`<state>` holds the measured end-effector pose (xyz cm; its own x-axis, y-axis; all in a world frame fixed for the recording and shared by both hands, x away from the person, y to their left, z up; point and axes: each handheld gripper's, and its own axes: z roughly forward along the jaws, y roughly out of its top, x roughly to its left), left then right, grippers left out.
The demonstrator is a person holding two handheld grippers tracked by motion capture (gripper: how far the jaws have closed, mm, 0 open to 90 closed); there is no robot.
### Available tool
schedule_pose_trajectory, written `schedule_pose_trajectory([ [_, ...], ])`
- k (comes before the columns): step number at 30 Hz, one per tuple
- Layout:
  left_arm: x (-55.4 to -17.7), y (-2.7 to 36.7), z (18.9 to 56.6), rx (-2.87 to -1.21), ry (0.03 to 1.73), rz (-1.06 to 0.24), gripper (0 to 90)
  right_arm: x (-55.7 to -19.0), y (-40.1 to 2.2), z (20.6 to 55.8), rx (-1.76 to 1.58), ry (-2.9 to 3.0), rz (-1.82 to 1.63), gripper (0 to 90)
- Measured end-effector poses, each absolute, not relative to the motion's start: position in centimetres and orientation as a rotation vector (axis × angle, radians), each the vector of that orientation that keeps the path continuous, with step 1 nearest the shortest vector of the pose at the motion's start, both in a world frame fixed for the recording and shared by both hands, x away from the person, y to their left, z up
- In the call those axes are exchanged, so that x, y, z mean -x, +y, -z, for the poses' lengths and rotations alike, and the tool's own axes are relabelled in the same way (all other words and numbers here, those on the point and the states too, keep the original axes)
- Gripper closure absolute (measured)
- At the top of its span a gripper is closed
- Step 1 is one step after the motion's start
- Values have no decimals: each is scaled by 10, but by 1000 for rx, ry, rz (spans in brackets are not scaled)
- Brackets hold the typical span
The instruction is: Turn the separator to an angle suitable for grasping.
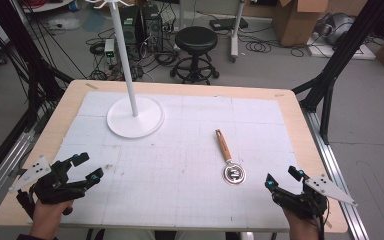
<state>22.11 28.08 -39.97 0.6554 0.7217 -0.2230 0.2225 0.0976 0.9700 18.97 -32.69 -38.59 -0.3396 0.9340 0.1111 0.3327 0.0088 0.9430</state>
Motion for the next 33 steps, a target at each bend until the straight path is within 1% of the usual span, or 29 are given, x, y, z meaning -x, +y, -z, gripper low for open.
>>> schedule_pose_trajectory([
  [12, -223, 282, 403, -1471, 864, -436, 178, -193, -330, 388, -1340, 1682, -1336, 186],
  [13, -223, 282, 403, -1472, 862, -437, 179, -197, -330, 386, -1353, 1669, -1341, 244],
  [14, -223, 282, 403, -1475, 860, -435, 180, -197, -330, 386, -1353, 1669, -1341, 244],
  [15, -223, 281, 403, -1478, 859, -437, 180, -199, -330, 386, -1353, 1668, -1349, 266],
  [19, -224, 281, 404, -1486, 860, -433, 181, -217, -327, 390, -1384, 1701, -1396, 388],
  [20, -224, 282, 404, -1483, 860, -433, 182, -227, -323, 394, -1399, 1732, -1398, 431],
  [25, -225, 283, 405, -1482, 867, -431, 183, -252, -310, 397, -1403, 1806, -1396, 461],
  [26, -225, 284, 405, -1481, 869, -433, 184, -259, -306, 398, -1396, 1827, -1391, 491],
  [27, -225, 284, 405, -1481, 870, -432, 185, -272, -299, 400, -1405, 1860, -1369, 645],
  [28, -225, 285, 405, -1478, 871, -433, 185, -272, -299, 400, -1405, 1860, -1369, 645],
  [29, -225, 286, 405, -1473, 874, -435, 185, -285, -291, 403, -1448, 1886, -1321, 802],
  [30, -225, 286, 405, -1473, 874, -435, 185, -285, -291, 403, -1448, 1886, -1321, 802],
  [31, -225, 286, 405, -1475, 874, -434, 185, -292, -287, 405, -1448, 1905, -1281, 851],
  [32, -225, 286, 405, -1477, 876, -434, 186, -299, -283, 407, -1459, 1932, -1242, 880],
  [33, -225, 285, 405, -1479, 875, -432, 186, -306, -279, 410, -1468, 1960, -1214, 888],
])
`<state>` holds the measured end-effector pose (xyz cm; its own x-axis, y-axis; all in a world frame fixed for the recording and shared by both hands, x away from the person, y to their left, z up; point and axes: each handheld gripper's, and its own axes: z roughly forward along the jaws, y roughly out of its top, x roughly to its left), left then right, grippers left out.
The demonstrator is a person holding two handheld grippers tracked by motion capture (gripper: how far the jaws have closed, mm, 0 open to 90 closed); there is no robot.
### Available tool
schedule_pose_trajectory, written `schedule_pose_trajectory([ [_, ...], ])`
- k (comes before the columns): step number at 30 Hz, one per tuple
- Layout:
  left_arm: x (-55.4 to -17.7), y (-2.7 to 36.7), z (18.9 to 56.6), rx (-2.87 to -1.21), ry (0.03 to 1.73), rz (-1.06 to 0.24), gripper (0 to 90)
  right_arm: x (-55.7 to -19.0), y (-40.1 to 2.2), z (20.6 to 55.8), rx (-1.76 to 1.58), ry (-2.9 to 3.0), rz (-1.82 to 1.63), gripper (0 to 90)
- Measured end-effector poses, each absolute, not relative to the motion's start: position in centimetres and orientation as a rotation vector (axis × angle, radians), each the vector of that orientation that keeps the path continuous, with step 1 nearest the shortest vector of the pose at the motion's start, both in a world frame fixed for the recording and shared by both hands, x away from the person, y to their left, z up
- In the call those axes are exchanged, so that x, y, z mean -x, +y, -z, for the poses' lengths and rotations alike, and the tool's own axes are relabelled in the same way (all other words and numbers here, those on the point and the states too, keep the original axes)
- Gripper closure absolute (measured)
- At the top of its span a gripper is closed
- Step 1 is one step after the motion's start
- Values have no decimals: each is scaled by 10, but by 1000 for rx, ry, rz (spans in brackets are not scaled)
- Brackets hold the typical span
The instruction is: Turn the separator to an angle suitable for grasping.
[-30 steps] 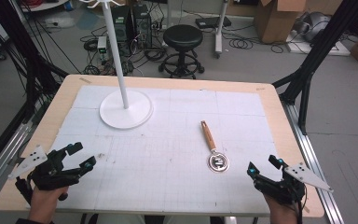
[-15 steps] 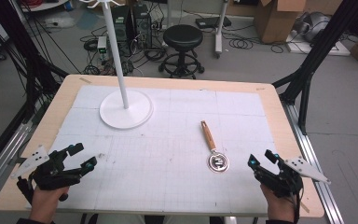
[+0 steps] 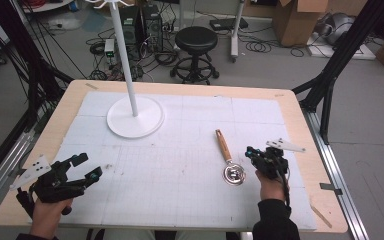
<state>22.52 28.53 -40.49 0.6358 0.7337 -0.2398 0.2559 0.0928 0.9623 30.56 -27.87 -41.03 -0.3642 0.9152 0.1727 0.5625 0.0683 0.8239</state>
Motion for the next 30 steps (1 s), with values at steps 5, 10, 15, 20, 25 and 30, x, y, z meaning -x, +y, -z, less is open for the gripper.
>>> schedule_pose_trajectory([
  [5, -226, 284, 405, -1490, 872, -427, 189, -333, -262, 428, -1495, 2066, -1083, 889],
  [10, -226, 285, 406, -1486, 879, -423, 190, -350, -255, 442, -1523, 2108, -1044, 888],
  [15, -226, 285, 406, -1483, 882, -423, 191, -353, -245, 446, -1447, 2180, -1050, 889],
  [20, -226, 284, 405, -1492, 879, -423, 197, -350, -240, 447, -1382, 2247, -1082, 890],
  [25, -225, 285, 405, -1487, 885, -423, 197, -344, -232, 446, -1310, 2314, -1089, 890],
  [30, -224, 285, 404, -1482, 888, -421, 198, -336, -227, 447, -1278, 2354, -1129, 890],
])
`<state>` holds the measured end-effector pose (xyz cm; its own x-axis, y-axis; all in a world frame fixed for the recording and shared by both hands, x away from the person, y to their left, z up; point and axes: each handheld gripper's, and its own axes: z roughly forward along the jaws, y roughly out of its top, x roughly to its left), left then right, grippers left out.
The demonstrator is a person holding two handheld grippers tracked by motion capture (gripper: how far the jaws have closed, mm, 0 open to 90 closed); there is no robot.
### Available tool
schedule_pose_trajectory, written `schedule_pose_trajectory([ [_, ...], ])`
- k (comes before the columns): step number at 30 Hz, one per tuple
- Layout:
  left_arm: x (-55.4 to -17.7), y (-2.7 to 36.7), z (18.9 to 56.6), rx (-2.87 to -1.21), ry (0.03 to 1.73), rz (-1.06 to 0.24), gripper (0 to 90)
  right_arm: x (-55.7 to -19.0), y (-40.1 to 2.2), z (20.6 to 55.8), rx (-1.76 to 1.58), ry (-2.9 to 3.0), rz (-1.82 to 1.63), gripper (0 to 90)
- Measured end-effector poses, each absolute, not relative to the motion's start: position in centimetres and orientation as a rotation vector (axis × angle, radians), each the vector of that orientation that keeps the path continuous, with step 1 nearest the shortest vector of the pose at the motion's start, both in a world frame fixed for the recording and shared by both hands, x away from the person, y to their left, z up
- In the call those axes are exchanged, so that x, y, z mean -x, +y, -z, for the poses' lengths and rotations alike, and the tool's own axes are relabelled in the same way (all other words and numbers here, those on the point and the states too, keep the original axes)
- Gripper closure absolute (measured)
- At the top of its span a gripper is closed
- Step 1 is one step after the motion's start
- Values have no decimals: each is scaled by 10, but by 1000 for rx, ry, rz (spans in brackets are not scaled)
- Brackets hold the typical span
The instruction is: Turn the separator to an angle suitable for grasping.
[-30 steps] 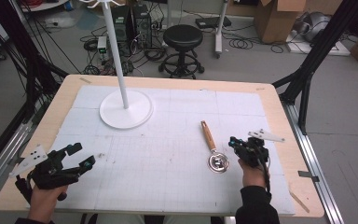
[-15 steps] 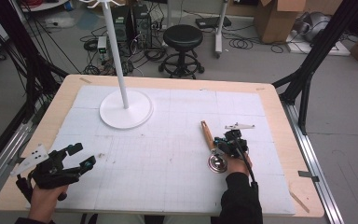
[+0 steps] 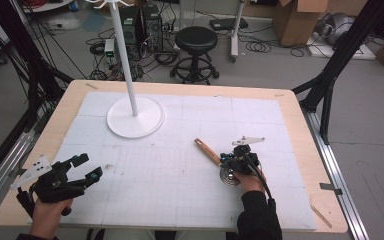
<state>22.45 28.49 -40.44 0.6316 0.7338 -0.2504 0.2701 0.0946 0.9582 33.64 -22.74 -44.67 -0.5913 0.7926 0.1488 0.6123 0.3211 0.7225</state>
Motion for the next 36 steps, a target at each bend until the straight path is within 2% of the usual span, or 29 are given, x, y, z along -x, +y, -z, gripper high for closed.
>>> schedule_pose_trajectory([
  [13, -224, 285, 405, -1473, 895, -416, 198, -314, -224, 447, -1152, 2459, -1174, 891],
  [21, -224, 284, 405, -1476, 896, -413, 199, -309, -226, 441, -1194, 2382, -1232, 891],
  [24, -225, 285, 405, -1478, 896, -413, 199, -305, -212, 432, -1106, 2397, -1304, 891],
  [31, -224, 285, 404, -1472, 899, -411, 199, -294, -191, 439, -1021, 2556, -1202, 891],
  [36, -224, 286, 404, -1467, 902, -413, 199, -291, -192, 442, -1039, 2576, -1130, 891],
])
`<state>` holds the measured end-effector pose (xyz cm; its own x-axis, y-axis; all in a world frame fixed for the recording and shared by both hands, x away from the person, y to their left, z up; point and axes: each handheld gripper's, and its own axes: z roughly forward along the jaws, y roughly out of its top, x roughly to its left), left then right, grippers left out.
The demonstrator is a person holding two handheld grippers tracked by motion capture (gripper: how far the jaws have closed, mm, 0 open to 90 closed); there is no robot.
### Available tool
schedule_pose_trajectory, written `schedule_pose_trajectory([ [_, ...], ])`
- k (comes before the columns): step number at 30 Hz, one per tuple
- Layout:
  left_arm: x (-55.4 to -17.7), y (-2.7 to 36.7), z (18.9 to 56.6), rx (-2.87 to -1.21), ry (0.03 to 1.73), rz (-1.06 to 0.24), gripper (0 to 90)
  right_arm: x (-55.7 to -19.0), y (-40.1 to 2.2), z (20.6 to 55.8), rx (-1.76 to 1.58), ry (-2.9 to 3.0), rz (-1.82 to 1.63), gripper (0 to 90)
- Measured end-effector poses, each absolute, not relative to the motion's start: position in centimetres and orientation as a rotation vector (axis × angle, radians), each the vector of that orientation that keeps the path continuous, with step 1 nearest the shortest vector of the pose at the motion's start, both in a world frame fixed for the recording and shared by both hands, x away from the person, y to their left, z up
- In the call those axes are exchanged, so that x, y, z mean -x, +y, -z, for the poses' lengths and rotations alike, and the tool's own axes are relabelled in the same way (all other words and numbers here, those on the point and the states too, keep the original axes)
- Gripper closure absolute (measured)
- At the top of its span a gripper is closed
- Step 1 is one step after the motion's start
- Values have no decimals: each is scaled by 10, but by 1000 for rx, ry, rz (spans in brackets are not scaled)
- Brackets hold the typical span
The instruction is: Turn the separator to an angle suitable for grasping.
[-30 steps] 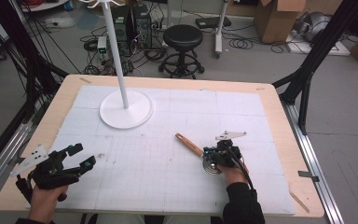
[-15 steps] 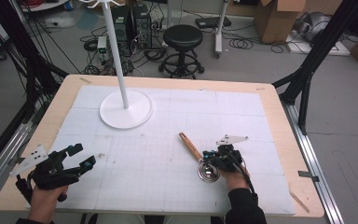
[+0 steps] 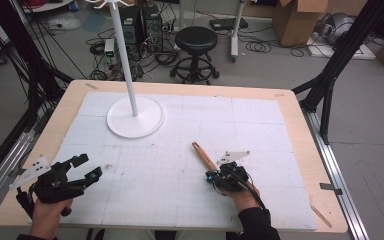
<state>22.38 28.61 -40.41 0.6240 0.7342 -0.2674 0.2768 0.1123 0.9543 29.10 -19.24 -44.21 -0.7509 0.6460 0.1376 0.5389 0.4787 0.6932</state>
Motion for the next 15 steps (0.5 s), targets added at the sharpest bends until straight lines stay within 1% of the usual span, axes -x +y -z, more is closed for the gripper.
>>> schedule_pose_trajectory([
  [11, -224, 286, 404, -1468, 900, -413, 199, -286, -196, 439, -1032, 2579, -1094, 891],
  [15, -224, 287, 404, -1462, 903, -412, 199, -284, -206, 434, -1053, 2532, -1161, 881],
])
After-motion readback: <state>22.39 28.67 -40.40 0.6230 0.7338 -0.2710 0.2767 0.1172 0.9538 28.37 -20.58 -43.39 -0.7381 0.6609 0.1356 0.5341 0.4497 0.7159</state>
